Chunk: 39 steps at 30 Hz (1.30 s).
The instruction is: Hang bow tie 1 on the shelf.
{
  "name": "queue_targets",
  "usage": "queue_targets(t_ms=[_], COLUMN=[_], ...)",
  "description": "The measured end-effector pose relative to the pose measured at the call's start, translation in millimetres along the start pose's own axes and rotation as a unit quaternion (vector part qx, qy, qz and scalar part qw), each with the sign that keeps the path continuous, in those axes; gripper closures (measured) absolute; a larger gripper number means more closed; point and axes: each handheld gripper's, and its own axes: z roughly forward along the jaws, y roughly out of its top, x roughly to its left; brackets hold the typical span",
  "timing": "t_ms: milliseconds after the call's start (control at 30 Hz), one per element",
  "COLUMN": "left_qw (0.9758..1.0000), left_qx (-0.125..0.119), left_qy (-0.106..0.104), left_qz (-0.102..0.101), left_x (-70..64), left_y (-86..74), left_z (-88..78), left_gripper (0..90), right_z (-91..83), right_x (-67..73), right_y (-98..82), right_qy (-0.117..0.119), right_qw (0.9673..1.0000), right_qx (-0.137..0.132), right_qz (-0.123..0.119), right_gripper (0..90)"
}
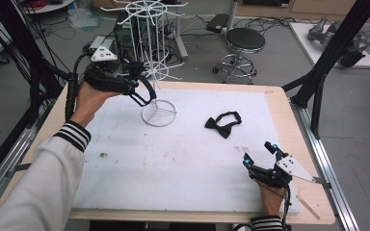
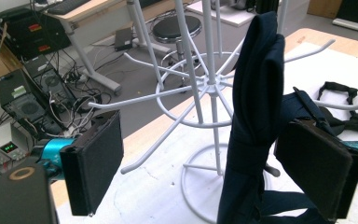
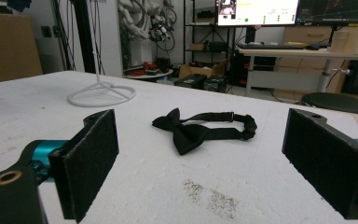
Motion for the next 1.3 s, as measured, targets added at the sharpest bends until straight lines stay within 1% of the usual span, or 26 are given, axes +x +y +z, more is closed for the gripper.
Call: queue_targets(t_ms=[33,100,133,200,267,333,433,500,533,567,667,833,1000,1100,1200,1267,1300], left_qw=[1.0000,0.9998,0.9996,0.9993,0.9991,0.9988,0.9983,0.9979,0.9975,0.9975,0.9972,0.9977,0.9986,0.9990,0.9992,0.9986,0.9982], left_qx=[0.004,0.020,0.027,0.037,0.043,0.046,0.056,0.062,0.067,0.068,0.072,0.064,0.045,0.034,0.008,-0.017,-0.026], left_qy=[0.001,0.003,0.001,0.004,-0.001,-0.001,-0.005,-0.009,-0.010,-0.008,-0.012,-0.015,-0.022,-0.028,-0.040,-0.050,-0.053], left_qz=[-0.002,-0.006,-0.004,0.002,0.005,0.013,0.016,0.014,0.018,0.019,0.018,0.016,0.015,0.009,0.001,-0.007,-0.009], left_x=[0.0,0.7,1.0,-0.3,-1.2,-2.1,-2.5,-2.9,-2.9,-3.3,-4.4,-4.4,-4.4,-4.7,-2.9,-1.2,-0.1], left_y=[0.7,3.1,4.5,7.3,9.0,10.5,11.5,12.2,13.1,13.9,15.8,16.4,15.1,12.0,6.0,-1.3,-5.9], left_z=[-0.1,1.2,1.3,1.2,1.4,1.2,1.6,2.3,2.1,1.9,1.7,-0.8,-5.3,-9.8,-19.4,-28.3,-33.3], left_gripper=[15.7,14.4,13.9,13.8,13.7,13.1,12.8,12.4,12.1,12.1,11.6,11.6,11.6,11.6,11.6,11.6,11.6], right_z=[0.0,0.0,0.0,0.0,0.0,0.0,0.0,-0.1,0.0,0.0,0.0,0.0,0.0,-0.1,-0.4,-0.4,-0.4], right_x=[0.0,0.0,0.0,-0.1,0.0,0.0,0.0,0.0,0.0,0.0,0.0,-0.1,0.0,0.1,0.3,0.3,0.3], right_y=[0.0,0.0,0.0,0.0,0.0,0.0,0.0,0.0,0.0,0.0,0.0,0.0,0.0,0.0,0.0,0.0,0.0], right_qy=[0.000,0.000,0.000,0.000,0.000,0.000,0.000,0.000,0.000,0.000,0.000,0.000,-0.001,0.000,-0.001,-0.001,-0.002], right_qw=[1.0000,1.0000,1.0000,1.0000,1.0000,1.0000,1.0000,1.0000,1.0000,1.0000,1.0000,1.0000,1.0000,1.0000,1.0000,1.0000,1.0000], right_qx=[0.000,0.000,0.000,0.000,0.000,0.000,0.000,0.000,0.000,0.000,0.000,0.000,0.000,0.000,0.002,0.002,0.001], right_qz=[0.000,-0.001,0.000,0.000,0.000,0.001,-0.001,0.000,0.000,0.001,0.001,0.000,0.001,0.003,0.007,0.007,0.007], right_gripper=[10.0,10.0,10.0,10.0,9.9,10.0,10.0,9.9,9.9,9.9,9.9,9.9,10.0,10.0,10.0,10.0,9.9])
